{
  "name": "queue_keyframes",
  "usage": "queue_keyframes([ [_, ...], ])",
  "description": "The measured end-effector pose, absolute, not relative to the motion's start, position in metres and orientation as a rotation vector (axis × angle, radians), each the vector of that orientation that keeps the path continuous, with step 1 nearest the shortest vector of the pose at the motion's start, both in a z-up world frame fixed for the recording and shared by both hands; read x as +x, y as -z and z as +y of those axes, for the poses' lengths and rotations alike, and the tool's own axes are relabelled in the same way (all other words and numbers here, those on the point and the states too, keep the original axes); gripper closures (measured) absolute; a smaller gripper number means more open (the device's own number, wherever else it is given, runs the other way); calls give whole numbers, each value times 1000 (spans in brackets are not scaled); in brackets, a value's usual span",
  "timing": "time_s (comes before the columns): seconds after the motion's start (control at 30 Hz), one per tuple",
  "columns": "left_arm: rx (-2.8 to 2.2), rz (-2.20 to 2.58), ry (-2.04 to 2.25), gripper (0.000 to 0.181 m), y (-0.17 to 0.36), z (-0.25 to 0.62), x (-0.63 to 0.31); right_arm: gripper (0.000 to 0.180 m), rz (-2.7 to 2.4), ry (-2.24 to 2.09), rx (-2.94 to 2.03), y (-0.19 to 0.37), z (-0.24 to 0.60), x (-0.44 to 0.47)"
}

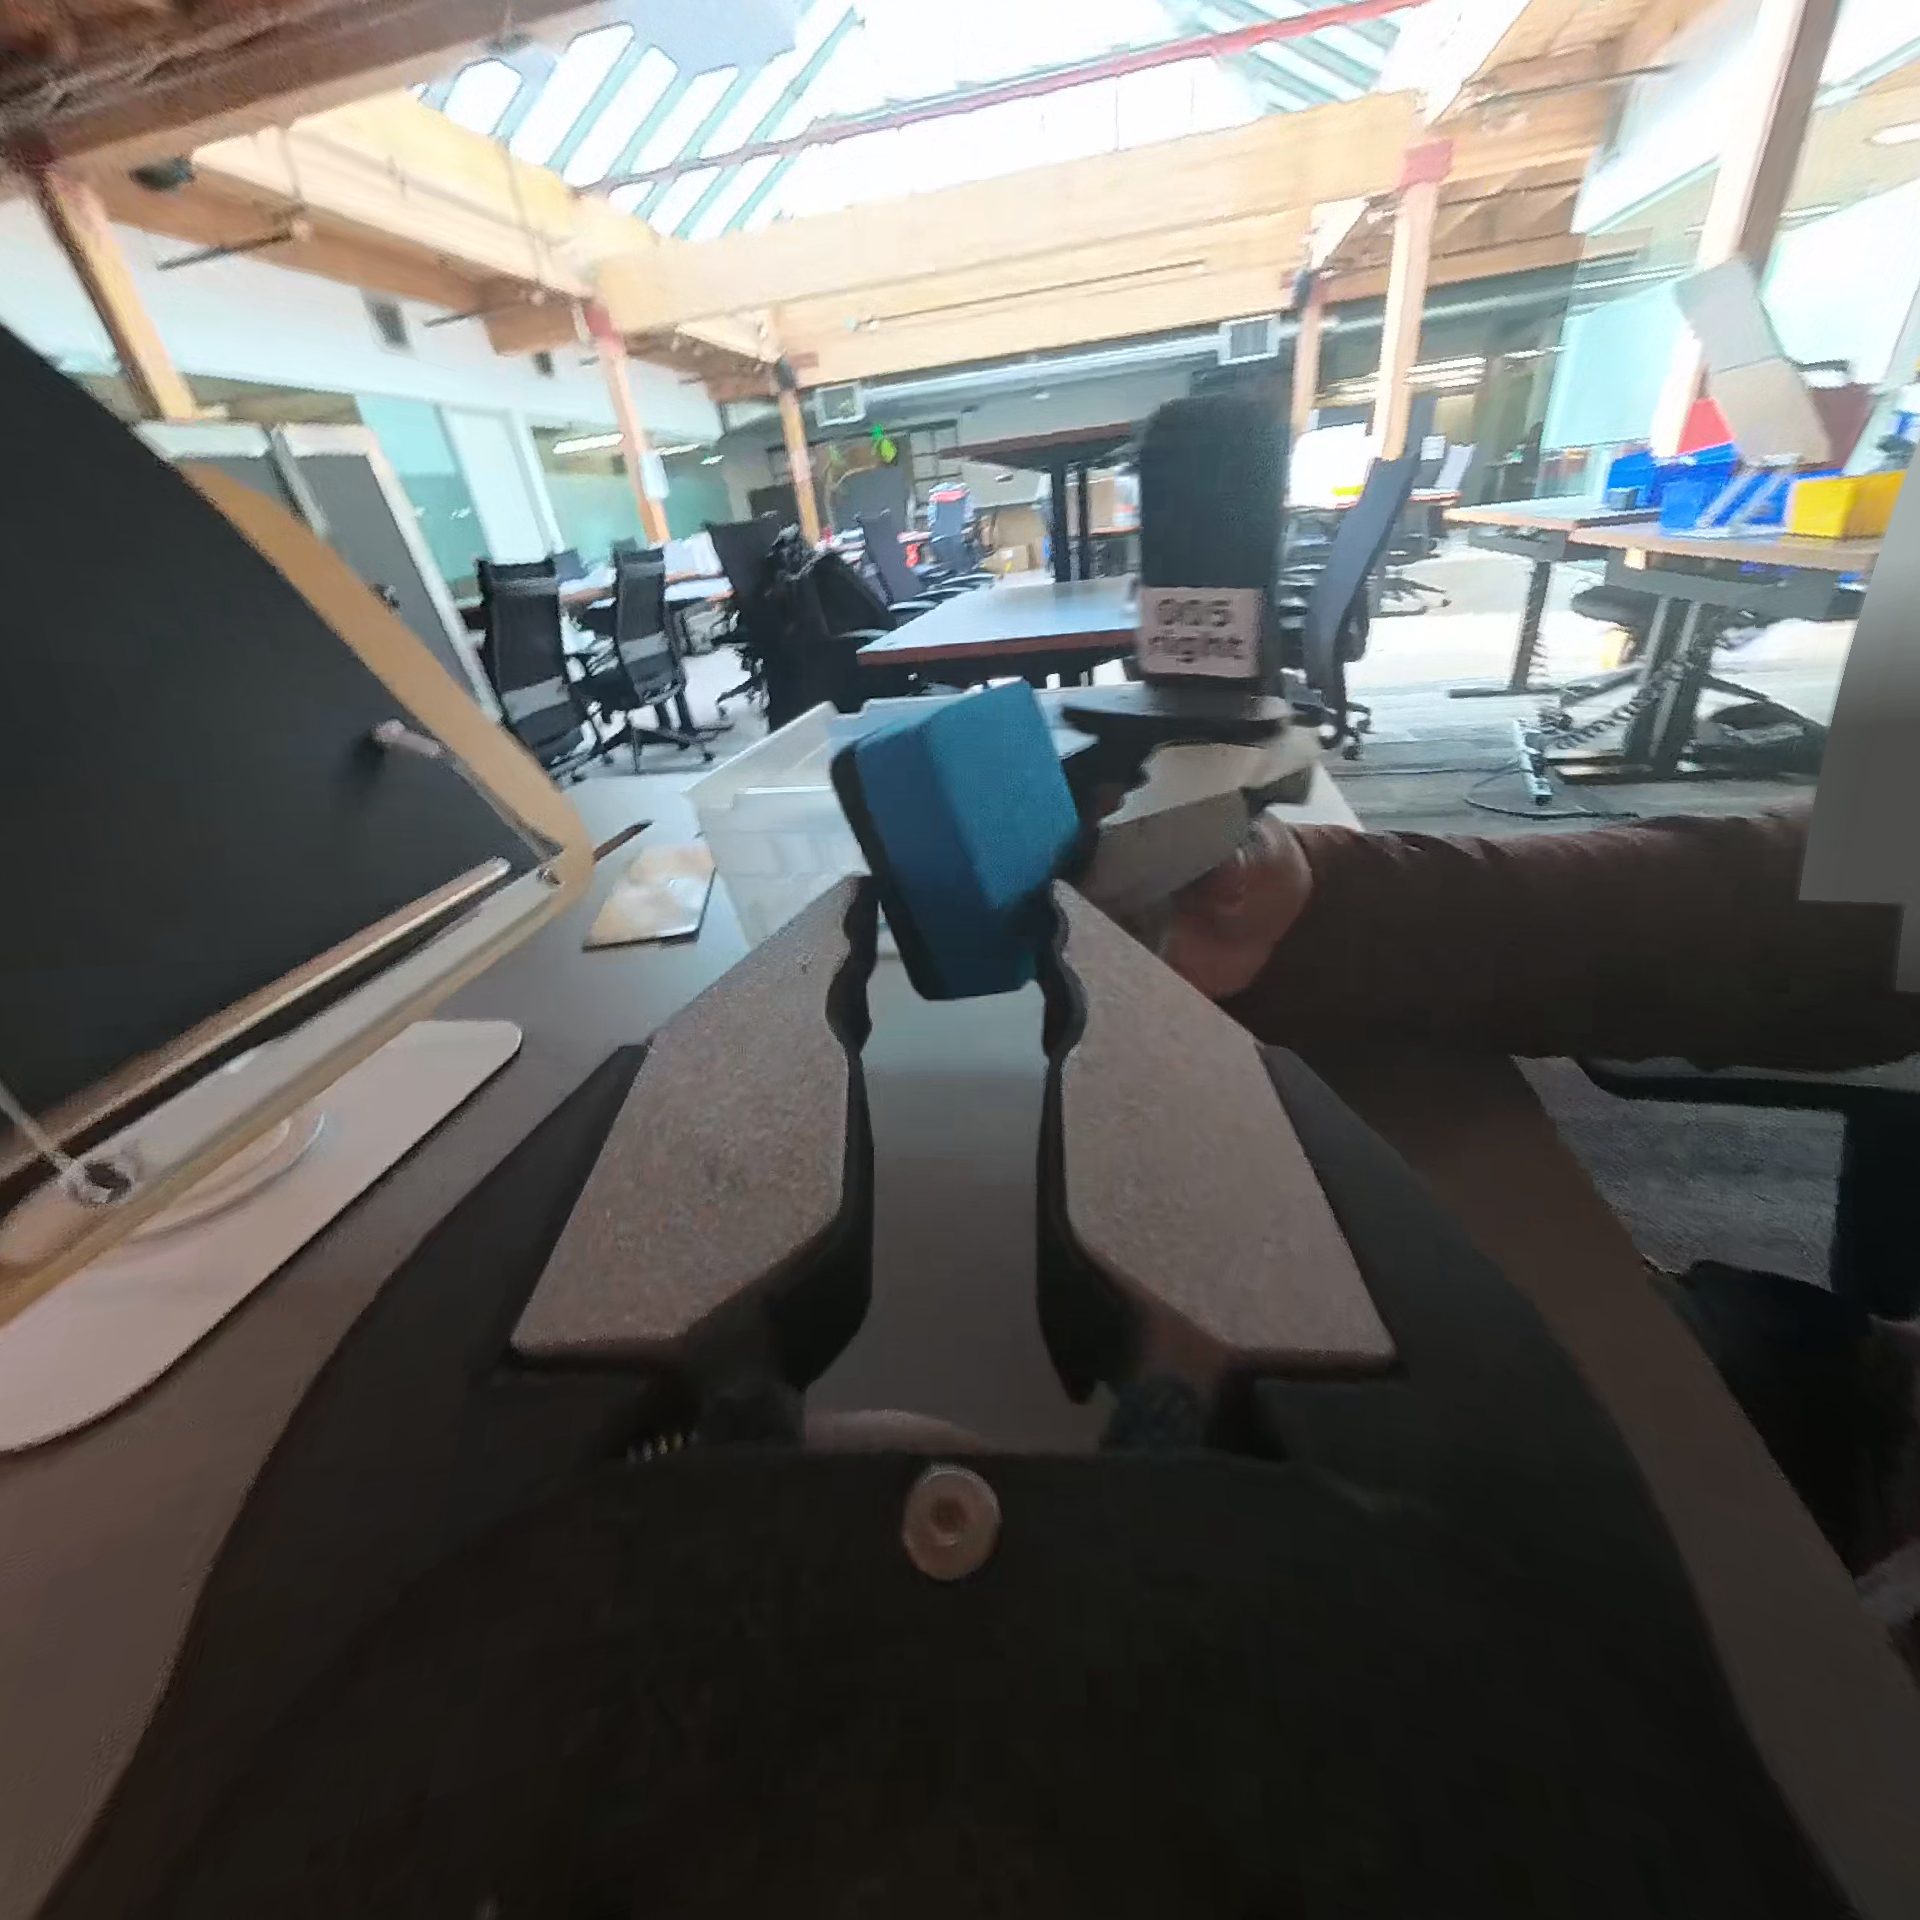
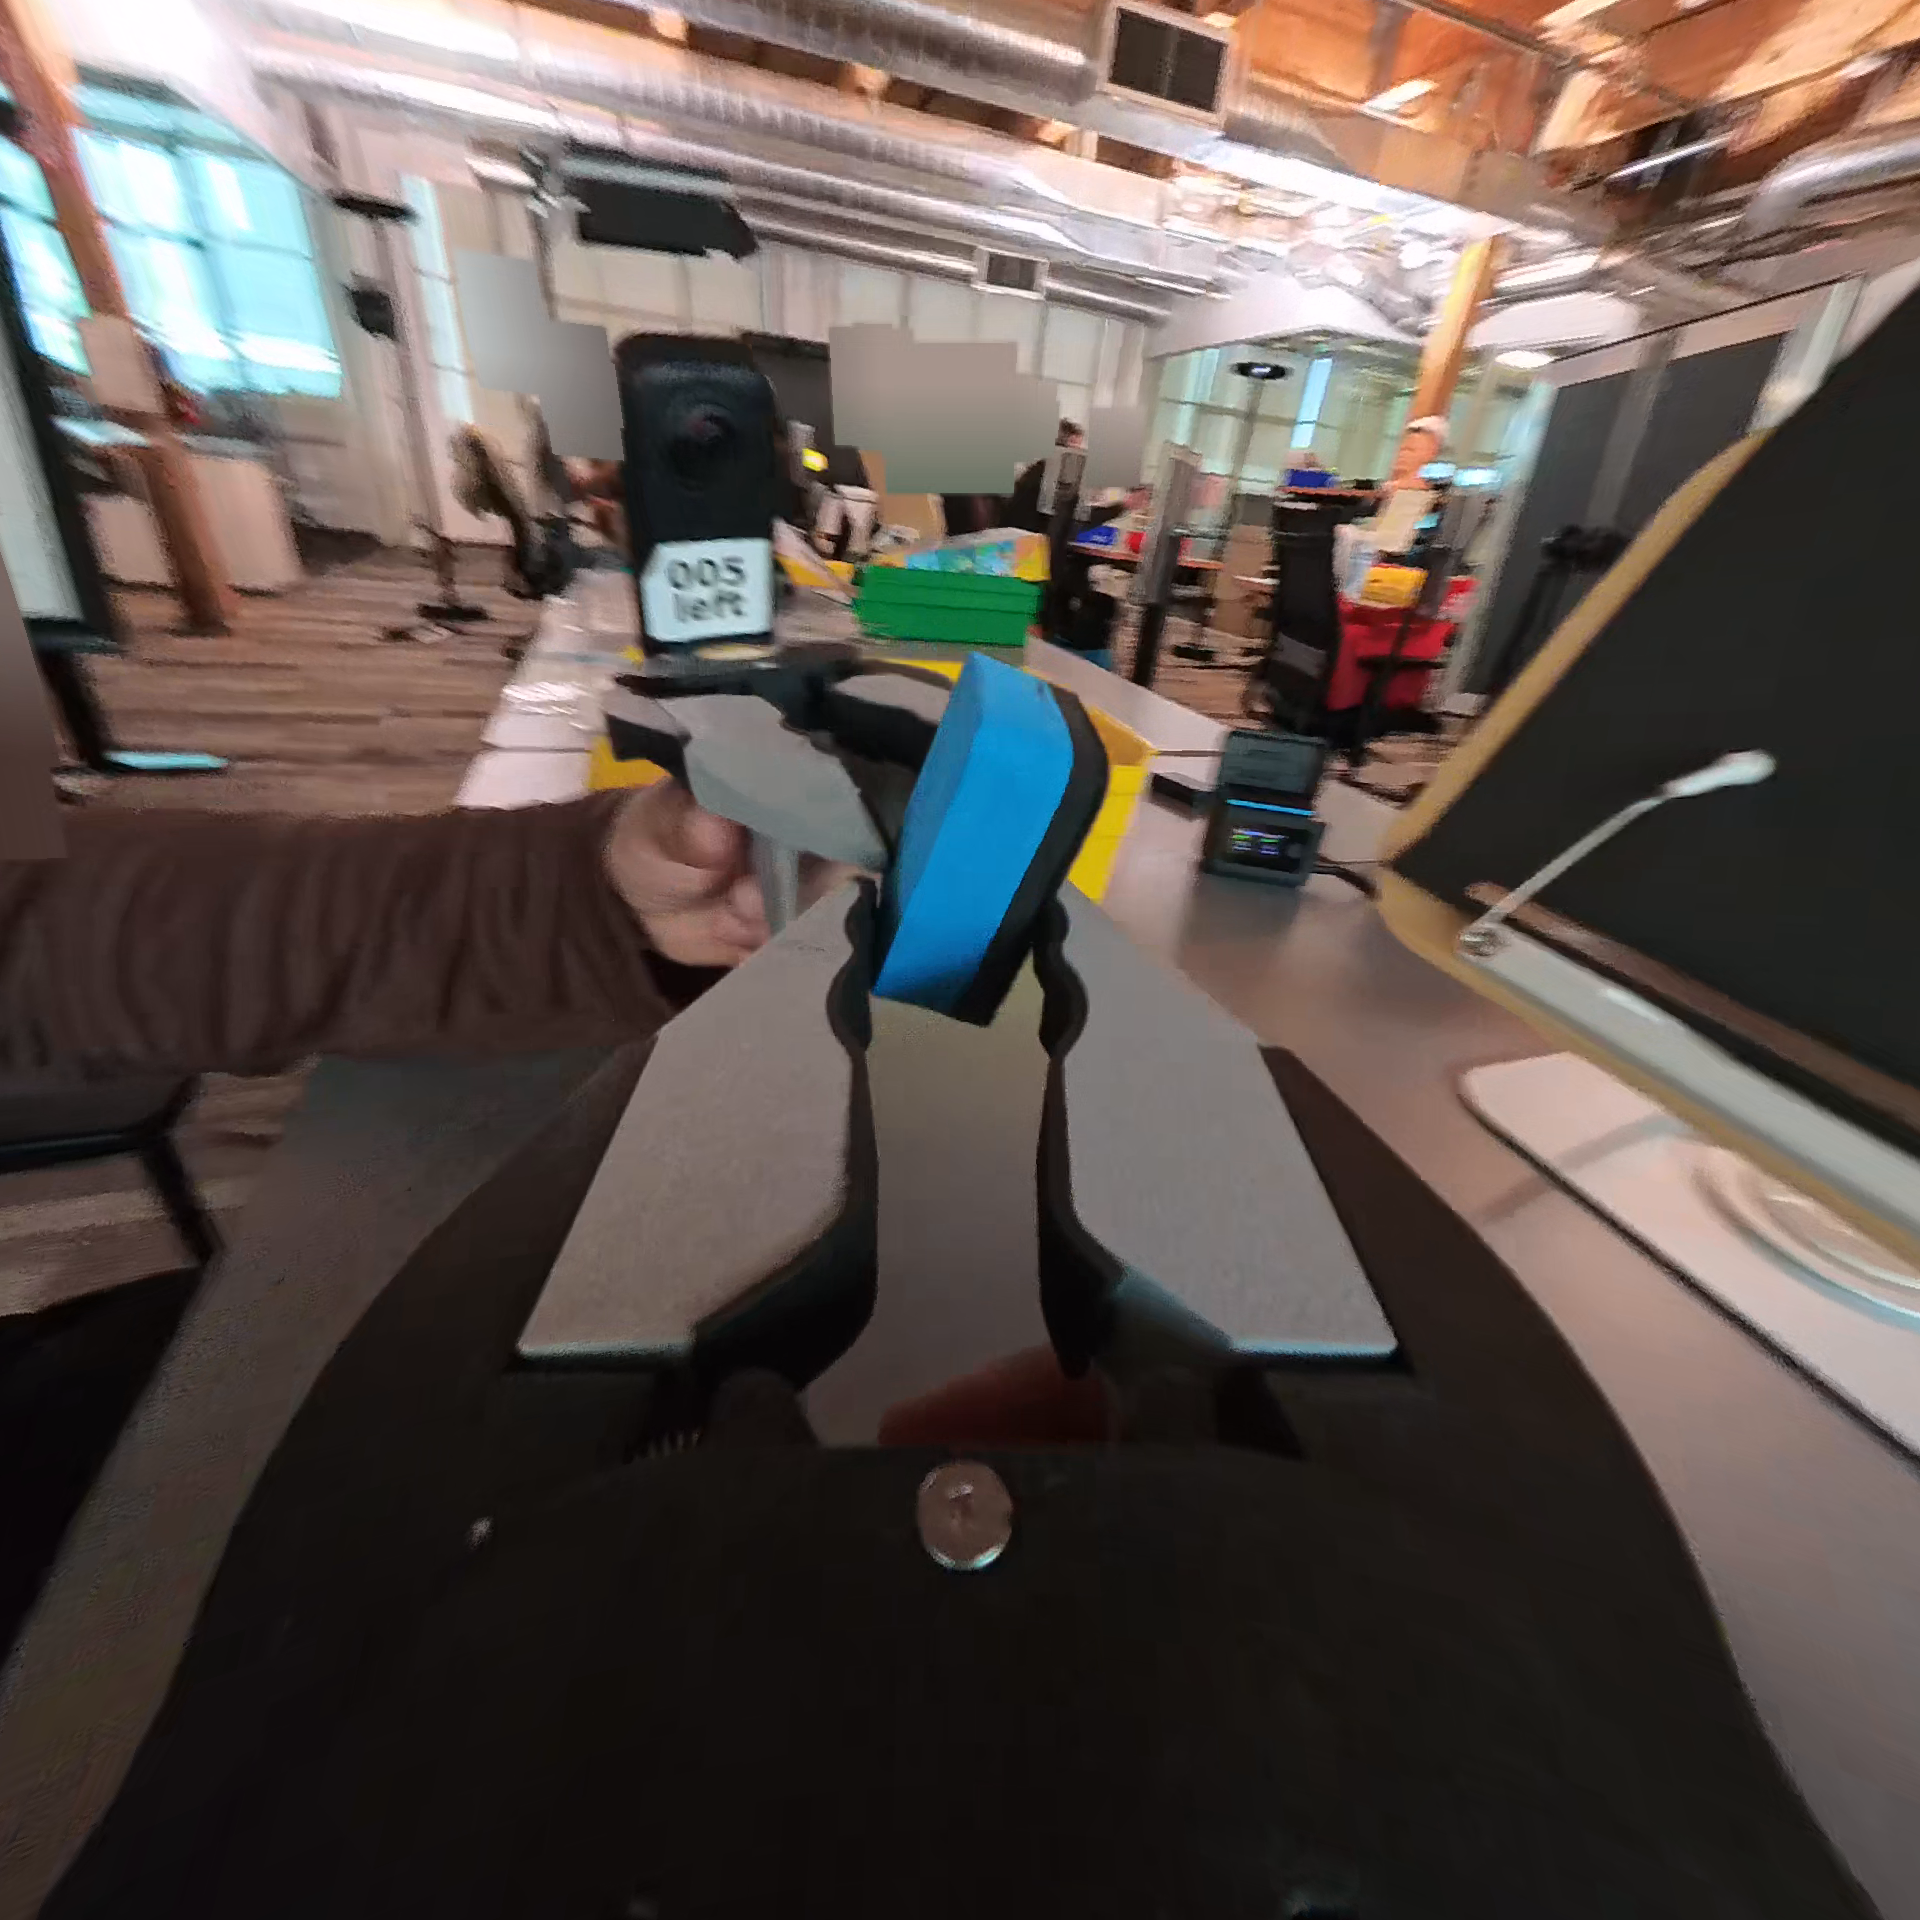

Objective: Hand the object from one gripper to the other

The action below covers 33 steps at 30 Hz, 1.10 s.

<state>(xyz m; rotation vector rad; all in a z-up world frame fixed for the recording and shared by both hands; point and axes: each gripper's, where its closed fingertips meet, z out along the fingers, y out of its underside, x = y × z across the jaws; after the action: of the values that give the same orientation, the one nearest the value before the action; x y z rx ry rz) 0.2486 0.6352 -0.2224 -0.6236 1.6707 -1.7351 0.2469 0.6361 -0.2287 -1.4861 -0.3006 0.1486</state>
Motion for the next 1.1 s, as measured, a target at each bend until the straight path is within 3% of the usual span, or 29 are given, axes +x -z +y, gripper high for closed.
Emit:
queue_keyframes([
  [0.07,-745,1630,1738,153,226,646,258,154,-317,85,-1504,232,639,261],
  [0.17,-957,1604,1753,127,234,665,271,154,-376,616,-1534,241,643,289],
  [0.33,-1075,1549,1835,114,231,671,274,153,-600,1182,-1515,256,648,303],
  [0.63,-1048,1706,1780,102,248,645,274,153,-799,1398,-1426,261,656,285],
  [0.73,-1008,1769,1655,105,258,637,275,153,-776,1414,-1421,259,658,282],
  [0.83,-926,1780,1452,123,265,640,280,153,-764,1417,-1420,258,659,281],
  [1.0,-784,1788,1231,124,266,645,281,154,-751,1366,-1432,263,660,280],
  [1.1,-626,1802,1029,124,268,651,277,135,-769,1112,-1509,279,659,272],
])
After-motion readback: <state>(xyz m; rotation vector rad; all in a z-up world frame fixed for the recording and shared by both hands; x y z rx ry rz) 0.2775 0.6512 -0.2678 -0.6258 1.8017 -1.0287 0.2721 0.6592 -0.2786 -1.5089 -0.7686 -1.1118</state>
